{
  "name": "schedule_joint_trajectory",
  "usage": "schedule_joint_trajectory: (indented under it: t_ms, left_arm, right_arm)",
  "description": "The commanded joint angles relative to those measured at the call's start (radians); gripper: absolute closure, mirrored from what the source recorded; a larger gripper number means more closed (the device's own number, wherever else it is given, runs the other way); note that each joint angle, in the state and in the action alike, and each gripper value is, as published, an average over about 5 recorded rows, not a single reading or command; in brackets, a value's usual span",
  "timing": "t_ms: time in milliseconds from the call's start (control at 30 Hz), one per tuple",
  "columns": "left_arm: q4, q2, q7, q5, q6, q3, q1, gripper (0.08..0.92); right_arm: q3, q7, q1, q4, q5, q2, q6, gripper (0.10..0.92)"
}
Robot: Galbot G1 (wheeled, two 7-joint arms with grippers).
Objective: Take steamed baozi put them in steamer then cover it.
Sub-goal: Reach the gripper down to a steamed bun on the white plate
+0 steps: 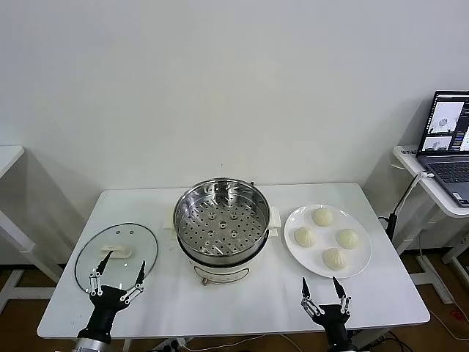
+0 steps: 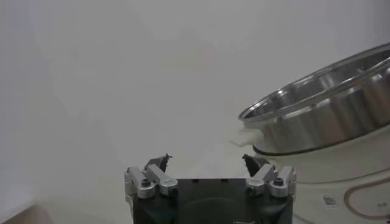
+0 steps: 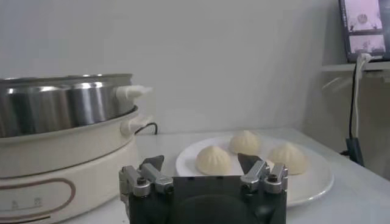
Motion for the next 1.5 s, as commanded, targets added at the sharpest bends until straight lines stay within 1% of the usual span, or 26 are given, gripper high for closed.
schedule_joint_trajectory:
  t_ms: [33, 167, 300, 433, 567, 667, 767, 833, 900, 1000, 1100, 1233, 1300, 1367, 1500]
  left_arm:
    - [-0.005, -0.002, -0.002, 0.004, -0.010, 0.000, 0.001, 0.177]
    - [-0.005, -0.003, -0.004, 0.004, -0.009, -0.001, -0.002, 0.177]
    - [-0.011, -0.006, -0.004, 0.003, -0.008, -0.004, -0.004, 0.177]
    - [-0.016, -0.012, -0.004, 0.003, -0.009, -0.006, -0.008, 0.177]
    - [-0.019, -0.014, -0.003, 0.003, -0.010, -0.005, -0.010, 0.177]
    - [-0.024, -0.014, -0.003, 0.002, -0.009, -0.005, -0.010, 0.177]
    - [-0.027, -0.013, -0.003, 0.001, -0.007, -0.003, -0.012, 0.177]
    - [-0.029, -0.011, -0.003, 0.001, -0.006, -0.002, -0.013, 0.177]
    - [-0.032, -0.009, -0.003, 0.001, -0.005, -0.002, -0.014, 0.177]
    - [-0.036, -0.006, -0.004, 0.000, -0.004, -0.005, -0.011, 0.177]
    - [-0.041, -0.006, -0.004, -0.002, -0.002, -0.008, -0.008, 0.177]
    - [-0.049, -0.012, -0.005, -0.004, 0.003, -0.010, -0.004, 0.177]
    - [-0.054, -0.016, -0.005, -0.005, 0.005, -0.011, -0.001, 0.177]
    - [-0.055, -0.019, -0.006, -0.005, 0.006, -0.011, 0.003, 0.177]
    - [-0.054, -0.023, -0.007, -0.004, 0.005, -0.013, 0.009, 0.177]
  right_arm:
    - [0.029, 0.027, 0.080, 0.006, 0.047, -0.041, -0.040, 0.203]
    - [0.041, 0.035, 0.228, -0.033, 0.120, -0.115, -0.114, 0.203]
    - [0.014, 0.062, 0.433, -0.116, 0.225, -0.201, -0.198, 0.203]
    - [-0.047, 0.068, 0.663, -0.254, 0.328, -0.270, -0.249, 0.203]
    - [-0.147, 0.029, 0.885, -0.442, 0.402, -0.319, -0.264, 0.203]
    - [-0.241, -0.029, 1.033, -0.593, 0.433, -0.343, -0.259, 0.203]
    - [-0.358, -0.124, 1.152, -0.721, 0.466, -0.360, -0.260, 0.203]
    - [-0.436, -0.233, 1.214, -0.788, 0.476, -0.374, -0.266, 0.203]
    - [-0.503, -0.386, 1.273, -0.845, 0.468, -0.393, -0.284, 0.203]
    - [-0.590, -0.681, 1.364, -0.934, 0.391, -0.427, -0.310, 0.203]
    - [-0.667, -0.967, 1.467, -1.043, 0.248, -0.437, -0.313, 0.203]
    - [-0.748, -1.264, 1.592, -1.172, 0.045, -0.403, -0.282, 0.203]
    - [-0.770, -1.367, 1.641, -1.220, -0.060, -0.378, -0.259, 0.203]
    - [-0.784, -1.434, 1.680, -1.251, -0.166, -0.351, -0.238, 0.203]
    - [-0.811, -1.504, 1.737, -1.296, -0.344, -0.297, -0.204, 0.203]
